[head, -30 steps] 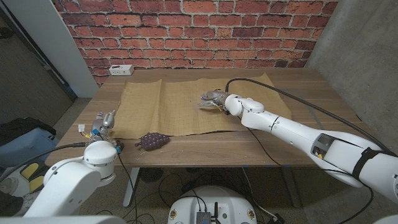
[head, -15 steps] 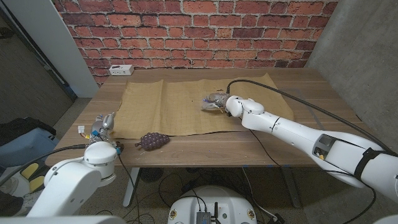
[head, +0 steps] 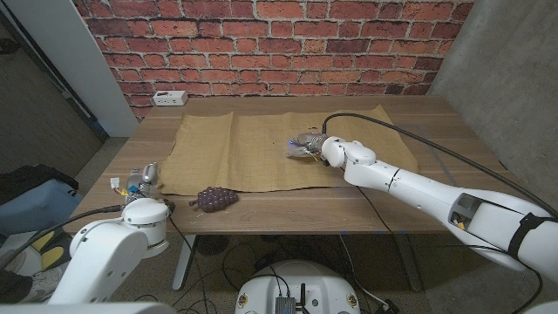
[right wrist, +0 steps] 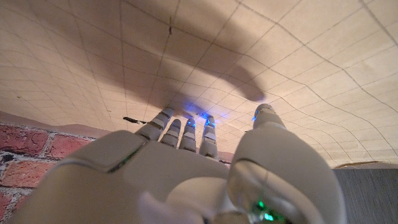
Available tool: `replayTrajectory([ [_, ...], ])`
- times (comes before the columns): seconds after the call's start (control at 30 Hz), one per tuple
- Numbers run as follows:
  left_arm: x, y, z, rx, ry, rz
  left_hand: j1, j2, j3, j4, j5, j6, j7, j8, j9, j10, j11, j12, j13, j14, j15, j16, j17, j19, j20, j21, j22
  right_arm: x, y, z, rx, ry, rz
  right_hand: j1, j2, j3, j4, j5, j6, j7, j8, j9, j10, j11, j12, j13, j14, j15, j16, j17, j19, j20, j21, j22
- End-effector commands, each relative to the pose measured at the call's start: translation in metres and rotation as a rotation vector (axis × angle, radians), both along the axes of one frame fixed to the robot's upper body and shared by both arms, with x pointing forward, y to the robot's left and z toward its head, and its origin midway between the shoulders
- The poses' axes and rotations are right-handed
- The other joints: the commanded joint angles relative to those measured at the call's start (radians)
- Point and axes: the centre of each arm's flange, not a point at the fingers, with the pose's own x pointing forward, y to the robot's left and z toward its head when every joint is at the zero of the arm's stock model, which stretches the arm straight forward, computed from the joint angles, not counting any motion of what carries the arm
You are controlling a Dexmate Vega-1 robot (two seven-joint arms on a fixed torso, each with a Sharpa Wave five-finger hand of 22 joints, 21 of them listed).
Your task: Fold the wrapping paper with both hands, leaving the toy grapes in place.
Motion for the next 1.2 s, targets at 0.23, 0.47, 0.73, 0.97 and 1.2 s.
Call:
replayTrajectory([
  [0.23,0.018,0.013,-0.017,-0.149,-0.147,-0.073,-0.008,0.000,0.014,-0.004,-0.003,0.003,0.020,0.006,0.004,-0.010,0.028,0.000,0.002,0.037,0.018,0.010,-0.002,0.064,0.001,0.014,0.005,-0.007,-0.016,-0.006,0.005,0.007,-0.017,0.017,-0.003,0.003,-0.013,-0.001,0.014,-0.002,0.002,0.005,0.014,-0.001,0.007,0.005,0.008,-0.006,0.006,0.001,0.021,0.007,0.009,0.005],
  [0.47,0.027,0.018,-0.018,-0.193,-0.245,-0.142,-0.002,0.001,0.020,-0.010,-0.001,0.000,0.022,0.005,0.004,-0.013,0.020,-0.001,0.001,0.033,0.017,0.005,-0.004,0.070,-0.010,0.013,0.005,-0.007,-0.018,-0.010,0.006,0.014,-0.023,0.018,-0.007,0.003,-0.016,-0.002,0.015,-0.002,0.002,0.005,0.014,-0.002,0.007,0.005,0.009,-0.007,0.005,0.001,0.022,0.007,0.009,0.005],
  [0.73,0.032,0.017,-0.025,-0.314,-0.286,-0.128,0.010,0.003,0.031,-0.023,0.002,-0.041,0.016,-0.006,0.003,-0.066,0.017,-0.016,-0.001,0.026,0.019,-0.002,-0.006,0.075,-0.012,0.009,0.004,-0.008,-0.020,-0.012,0.016,0.016,-0.021,0.020,-0.008,0.004,-0.019,-0.002,0.016,0.000,0.001,0.006,0.015,-0.001,0.007,0.005,0.009,-0.007,0.005,0.001,0.024,0.006,0.009,0.005],
  [0.97,0.032,0.016,-0.031,-0.403,-0.296,-0.099,0.014,0.004,0.042,-0.030,0.004,-0.113,0.018,-0.012,0.003,-0.127,0.011,-0.023,-0.003,0.022,0.024,-0.004,-0.005,0.083,-0.003,0.006,0.005,-0.009,-0.020,-0.011,0.017,0.018,-0.020,0.019,-0.009,0.004,-0.020,-0.002,0.015,0.000,0.000,0.006,0.015,-0.001,0.007,0.005,0.011,-0.007,0.005,0.002,0.025,0.006,0.009,0.005],
  [1.2,0.044,0.024,-0.042,-0.476,-0.388,-0.233,0.011,-0.001,0.047,-0.035,0.003,-0.188,-0.005,-0.013,0.001,-0.101,-0.005,-0.001,-0.006,0.048,0.015,0.003,-0.006,0.119,-0.004,0.012,0.006,-0.009,-0.019,-0.011,0.018,0.019,-0.014,0.019,-0.010,0.005,-0.022,-0.003,0.015,0.000,0.000,0.006,0.014,-0.001,0.006,0.005,0.012,-0.008,0.005,0.002,0.025,0.006,0.009,0.005],
])
